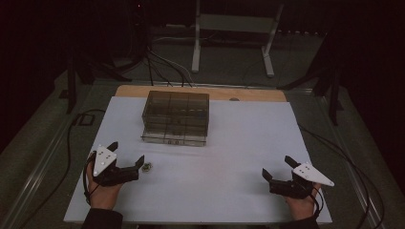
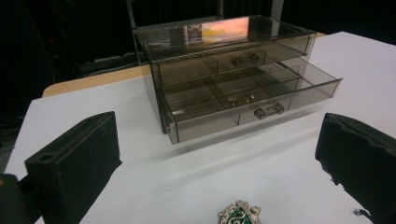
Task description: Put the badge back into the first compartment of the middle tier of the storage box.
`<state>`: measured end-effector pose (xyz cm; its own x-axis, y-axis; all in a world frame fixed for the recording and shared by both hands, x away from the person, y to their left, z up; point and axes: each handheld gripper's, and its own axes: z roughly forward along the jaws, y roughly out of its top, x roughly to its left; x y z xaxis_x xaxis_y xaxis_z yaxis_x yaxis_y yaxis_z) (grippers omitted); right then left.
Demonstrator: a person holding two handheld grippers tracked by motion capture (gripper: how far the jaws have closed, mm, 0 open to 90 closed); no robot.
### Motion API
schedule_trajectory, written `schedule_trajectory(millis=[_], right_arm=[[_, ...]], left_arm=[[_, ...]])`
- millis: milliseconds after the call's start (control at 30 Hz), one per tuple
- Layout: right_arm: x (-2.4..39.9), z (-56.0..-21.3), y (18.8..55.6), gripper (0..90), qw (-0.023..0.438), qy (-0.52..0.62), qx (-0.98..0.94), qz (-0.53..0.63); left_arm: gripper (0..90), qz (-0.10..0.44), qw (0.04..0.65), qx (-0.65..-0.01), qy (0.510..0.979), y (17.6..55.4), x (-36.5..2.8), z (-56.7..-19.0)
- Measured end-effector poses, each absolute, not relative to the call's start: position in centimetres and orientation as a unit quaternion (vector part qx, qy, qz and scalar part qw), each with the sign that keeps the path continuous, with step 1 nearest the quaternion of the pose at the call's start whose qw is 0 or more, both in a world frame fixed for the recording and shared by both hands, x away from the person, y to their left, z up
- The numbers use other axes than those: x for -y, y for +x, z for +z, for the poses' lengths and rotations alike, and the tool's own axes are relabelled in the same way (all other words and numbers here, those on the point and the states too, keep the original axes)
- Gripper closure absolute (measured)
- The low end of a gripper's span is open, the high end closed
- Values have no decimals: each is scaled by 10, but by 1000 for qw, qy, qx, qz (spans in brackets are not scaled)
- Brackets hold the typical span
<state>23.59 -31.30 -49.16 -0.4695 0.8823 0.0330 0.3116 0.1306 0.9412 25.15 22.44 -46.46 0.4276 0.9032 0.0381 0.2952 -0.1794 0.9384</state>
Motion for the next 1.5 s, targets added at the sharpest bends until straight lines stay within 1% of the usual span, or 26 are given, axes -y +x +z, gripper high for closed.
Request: schedule_trajectory(millis=[433, 700, 733, 1167, 1367, 1500], right_arm=[[312, -492, 236, 0, 286, 426, -698, 499], [313, -491, 236, 0, 287, 427, -697, 500], [313, -491, 236, 0, 287, 426, -697, 500], [313, -491, 236, 0, 287, 426, -695, 502], [313, -491, 236, 0, 286, 426, -695, 503], [313, -491, 236, 0, 285, 427, -696, 503]], left_arm=[[12, 309, 462, -432, 710, 264, -211, -474], [13, 299, 450, -433, 722, 265, -205, -478], [36, 298, 448, -434, 723, 265, -205, -478], [50, 294, 399, -439, 749, 266, -201, -484], [59, 274, 381, -443, 764, 265, -204, -494], [65, 269, 381, -441, 767, 265, -204, -495]])
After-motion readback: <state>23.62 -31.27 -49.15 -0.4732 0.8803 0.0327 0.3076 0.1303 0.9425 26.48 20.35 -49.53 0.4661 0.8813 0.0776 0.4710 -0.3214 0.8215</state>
